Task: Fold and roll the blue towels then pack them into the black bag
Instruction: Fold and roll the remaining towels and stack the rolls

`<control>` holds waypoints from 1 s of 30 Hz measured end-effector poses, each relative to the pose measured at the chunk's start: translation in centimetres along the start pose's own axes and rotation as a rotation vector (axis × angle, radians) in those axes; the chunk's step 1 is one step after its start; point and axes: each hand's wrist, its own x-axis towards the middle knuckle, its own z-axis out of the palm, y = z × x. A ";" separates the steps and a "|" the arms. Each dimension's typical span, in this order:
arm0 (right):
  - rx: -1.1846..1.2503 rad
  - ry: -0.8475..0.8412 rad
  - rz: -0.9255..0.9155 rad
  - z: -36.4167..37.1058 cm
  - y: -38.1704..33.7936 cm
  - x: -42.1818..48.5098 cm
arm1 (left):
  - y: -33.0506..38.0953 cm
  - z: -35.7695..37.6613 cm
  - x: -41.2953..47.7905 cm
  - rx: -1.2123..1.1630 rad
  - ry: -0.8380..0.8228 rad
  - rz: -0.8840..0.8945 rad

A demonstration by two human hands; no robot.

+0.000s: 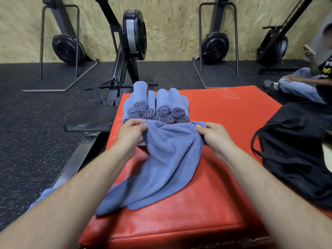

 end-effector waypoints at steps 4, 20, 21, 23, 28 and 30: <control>-0.022 0.067 0.028 -1.9 -0.9 0.1 | 1.3 -2.4 0.9 -0.002 0.081 0.002; 0.100 -0.174 -0.164 -3.6 -9.1 -6.6 | 8.5 -8.2 -3.0 0.470 0.178 0.535; 0.068 -0.165 -0.213 -3.5 -10.2 -6.9 | 9.7 -8.3 -3.3 0.483 0.189 0.547; 0.005 -0.131 -0.307 -3.3 -12.7 -7.2 | 12.5 -8.5 -3.6 0.346 0.179 0.477; -0.094 -0.041 -0.459 -3.5 -19.2 -7.9 | 19.1 -9.2 -5.7 -0.068 -0.035 0.333; -0.132 0.004 -0.499 -3.7 -21.0 -8.3 | 20.7 -9.3 -6.5 0.123 0.054 0.455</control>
